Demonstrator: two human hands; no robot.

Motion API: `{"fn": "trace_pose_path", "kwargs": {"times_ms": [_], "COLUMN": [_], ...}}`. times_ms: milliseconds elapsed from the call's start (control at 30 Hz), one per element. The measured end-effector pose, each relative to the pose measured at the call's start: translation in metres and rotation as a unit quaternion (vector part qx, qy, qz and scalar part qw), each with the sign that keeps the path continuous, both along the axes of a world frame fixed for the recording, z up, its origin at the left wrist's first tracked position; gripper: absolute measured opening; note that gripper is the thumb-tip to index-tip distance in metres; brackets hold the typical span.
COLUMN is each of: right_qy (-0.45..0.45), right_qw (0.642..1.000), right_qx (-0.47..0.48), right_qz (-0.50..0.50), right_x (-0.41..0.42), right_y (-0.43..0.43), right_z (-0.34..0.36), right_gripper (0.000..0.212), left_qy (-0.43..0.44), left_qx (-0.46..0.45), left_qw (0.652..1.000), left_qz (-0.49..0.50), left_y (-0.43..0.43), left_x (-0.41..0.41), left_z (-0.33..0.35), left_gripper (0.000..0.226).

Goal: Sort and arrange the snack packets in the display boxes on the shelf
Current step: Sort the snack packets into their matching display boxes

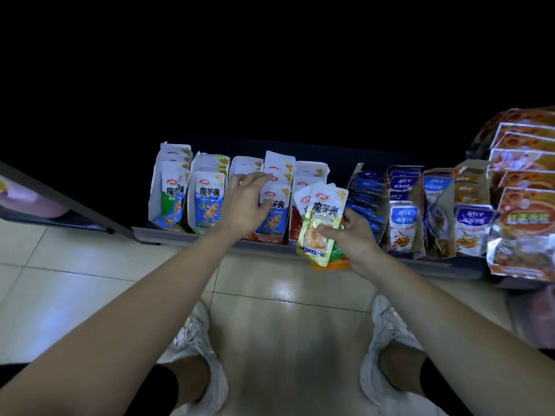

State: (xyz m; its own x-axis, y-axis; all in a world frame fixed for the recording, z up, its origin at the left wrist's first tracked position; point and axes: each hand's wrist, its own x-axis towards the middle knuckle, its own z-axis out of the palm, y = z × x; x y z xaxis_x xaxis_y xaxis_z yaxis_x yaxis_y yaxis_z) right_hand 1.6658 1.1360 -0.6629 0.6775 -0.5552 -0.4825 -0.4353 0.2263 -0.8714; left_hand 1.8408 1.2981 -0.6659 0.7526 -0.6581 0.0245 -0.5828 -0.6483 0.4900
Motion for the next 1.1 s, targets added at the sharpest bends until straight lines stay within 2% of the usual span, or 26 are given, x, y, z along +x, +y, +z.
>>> {"fn": "trace_pose_path", "kwargs": {"times_ms": [67,133,167,233,267,300,367,433,600,667,733,800,933,1000,1100], "right_qy": [0.004,0.005,0.004,0.001,-0.002,-0.004,-0.008,-0.011,-0.009,-0.005,0.0,0.005,0.007,0.006,0.007], "right_qw": [1.0,1.0,1.0,1.0,1.0,1.0,0.999,1.0,1.0,1.0,1.0,1.0,1.0,1.0,1.0], "right_qx": [0.007,0.011,0.009,0.008,0.009,0.009,0.009,0.006,0.003,0.006,0.005,0.004,0.003,0.004,0.003], "right_qz": [-0.009,-0.016,-0.019,-0.024,-0.026,-0.027,-0.029,-0.028,-0.019,-0.02,-0.022,-0.024,-0.023,-0.021,-0.02], "right_x": [-0.005,-0.008,-0.008,-0.006,-0.005,-0.003,0.0,0.002,0.0,-0.003,-0.004,-0.003,-0.001,-0.001,-0.002], "right_y": [-0.004,-0.006,-0.007,-0.01,-0.011,-0.012,-0.013,-0.012,-0.009,-0.009,-0.011,-0.012,-0.012,-0.012,-0.012], "right_z": [-0.004,-0.006,-0.007,-0.008,-0.008,-0.008,-0.009,-0.01,-0.009,-0.009,-0.011,-0.013,-0.017,-0.019,-0.02], "right_gripper": [0.035,0.035,0.035,0.037,0.037,0.037,0.037,0.039,0.044,0.044,0.044,0.046,0.051,0.053,0.054], "left_qy": [-0.034,-0.044,-0.058,-0.088,-0.082,-0.057,0.018,0.044,-0.01,-0.014,-0.017,-0.04,-0.092,-0.084,-0.084], "left_qx": [0.115,0.155,0.131,0.035,-0.002,-0.027,-0.041,-0.023,0.072,0.129,0.14,0.129,0.137,0.158,0.115], "left_qw": [0.992,0.986,0.988,0.993,0.993,0.993,0.991,0.989,0.987,0.981,0.981,0.981,0.974,0.972,0.98], "left_qz": [-0.046,-0.052,-0.05,-0.064,-0.08,-0.099,-0.13,-0.142,-0.145,-0.143,-0.136,-0.14,-0.152,-0.149,-0.14], "left_y": [-0.003,-0.003,-0.002,0.002,0.005,0.009,0.018,0.024,0.015,0.007,0.003,0.005,0.008,0.002,-0.006], "left_x": [0.004,0.006,0.009,0.012,0.013,0.014,0.011,0.009,0.008,0.009,0.009,0.008,0.012,0.014,0.016], "left_z": [-0.007,-0.011,-0.011,-0.01,-0.01,-0.01,-0.01,-0.007,-0.007,-0.011,-0.014,-0.014,-0.02,-0.02,-0.014], "left_gripper": [0.066,0.066,0.059,0.029,0.013,0.009,0.018,0.012,0.02,0.042,0.058,0.056,0.034,0.042,0.044]}}
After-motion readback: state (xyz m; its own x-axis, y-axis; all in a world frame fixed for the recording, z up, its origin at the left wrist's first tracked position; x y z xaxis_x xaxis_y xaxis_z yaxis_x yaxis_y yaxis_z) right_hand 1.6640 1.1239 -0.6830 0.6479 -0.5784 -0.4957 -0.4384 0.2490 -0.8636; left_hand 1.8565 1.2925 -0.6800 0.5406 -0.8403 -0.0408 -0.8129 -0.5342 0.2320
